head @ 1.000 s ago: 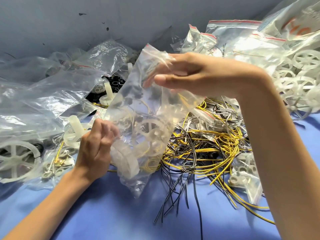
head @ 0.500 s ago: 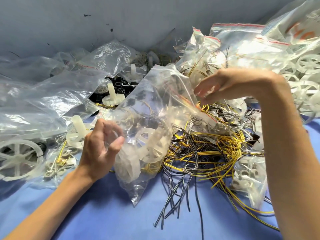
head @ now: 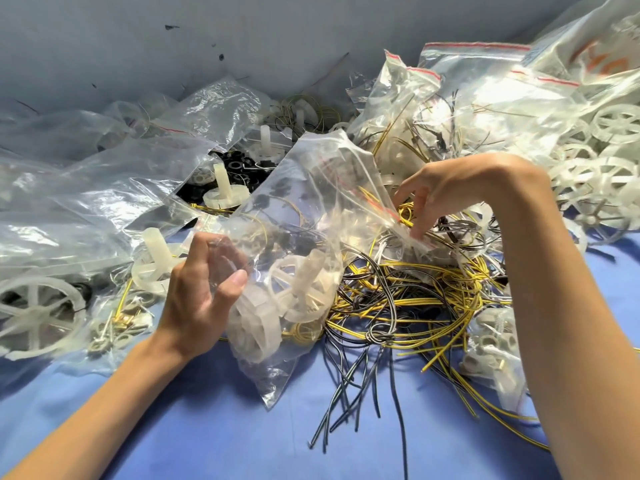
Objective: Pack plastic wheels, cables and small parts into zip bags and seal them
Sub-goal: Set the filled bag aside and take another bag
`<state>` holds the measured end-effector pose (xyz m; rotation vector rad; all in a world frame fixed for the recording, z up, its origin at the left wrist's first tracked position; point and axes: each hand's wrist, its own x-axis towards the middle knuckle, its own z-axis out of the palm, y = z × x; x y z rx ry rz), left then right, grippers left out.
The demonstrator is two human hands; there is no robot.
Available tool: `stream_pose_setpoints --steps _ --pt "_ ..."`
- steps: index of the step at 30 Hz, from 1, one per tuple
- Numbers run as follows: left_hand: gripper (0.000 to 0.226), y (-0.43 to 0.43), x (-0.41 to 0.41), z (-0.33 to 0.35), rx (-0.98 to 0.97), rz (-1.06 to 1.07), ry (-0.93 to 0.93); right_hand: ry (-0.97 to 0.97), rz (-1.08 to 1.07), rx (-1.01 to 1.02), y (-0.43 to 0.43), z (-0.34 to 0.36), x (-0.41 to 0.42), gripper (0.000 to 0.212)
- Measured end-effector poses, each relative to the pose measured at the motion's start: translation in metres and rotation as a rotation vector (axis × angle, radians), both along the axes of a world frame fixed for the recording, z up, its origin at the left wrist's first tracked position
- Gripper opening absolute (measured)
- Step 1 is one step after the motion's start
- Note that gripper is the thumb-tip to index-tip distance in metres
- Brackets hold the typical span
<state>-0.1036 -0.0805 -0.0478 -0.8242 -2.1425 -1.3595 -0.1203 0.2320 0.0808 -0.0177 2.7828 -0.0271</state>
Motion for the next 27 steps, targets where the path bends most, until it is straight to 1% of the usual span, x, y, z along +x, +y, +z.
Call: stream_pose_setpoints --steps 4,8,12,16,20,24,25,27 --pt "0.017 0.0 -0.001 -0.001 -0.003 -0.01 0.004 -0.002 -0.007 0.062 0.0 -0.003 0.0 0.051" --pt "0.017 0.0 -0.001 -0.001 -0.008 -0.017 0.012 0.003 -0.021 0.096 -0.001 -0.004 0.0 0.057" --pt "0.018 0.001 -0.001 -0.001 -0.011 -0.011 0.01 0.064 -0.035 -0.041 0.002 -0.001 0.001 0.059" --pt "0.018 0.001 0.0 -0.001 -0.021 -0.013 0.017 0.171 -0.024 -0.089 0.006 0.004 0.003 0.043" --pt "0.018 0.002 0.0 -0.001 -0.015 -0.016 0.01 0.328 -0.024 -0.21 0.009 0.005 0.002 0.031" --pt "0.017 0.003 0.001 0.0 -0.026 -0.015 0.013 0.482 -0.013 -0.339 0.01 0.015 0.008 0.035" --pt "0.017 0.003 0.002 0.001 -0.028 -0.014 0.015 0.534 -0.012 -0.411 0.01 0.018 0.011 0.035" --pt "0.017 0.003 0.002 0.001 -0.029 -0.014 0.019 0.61 -0.019 -0.628 0.007 0.024 0.016 0.026"
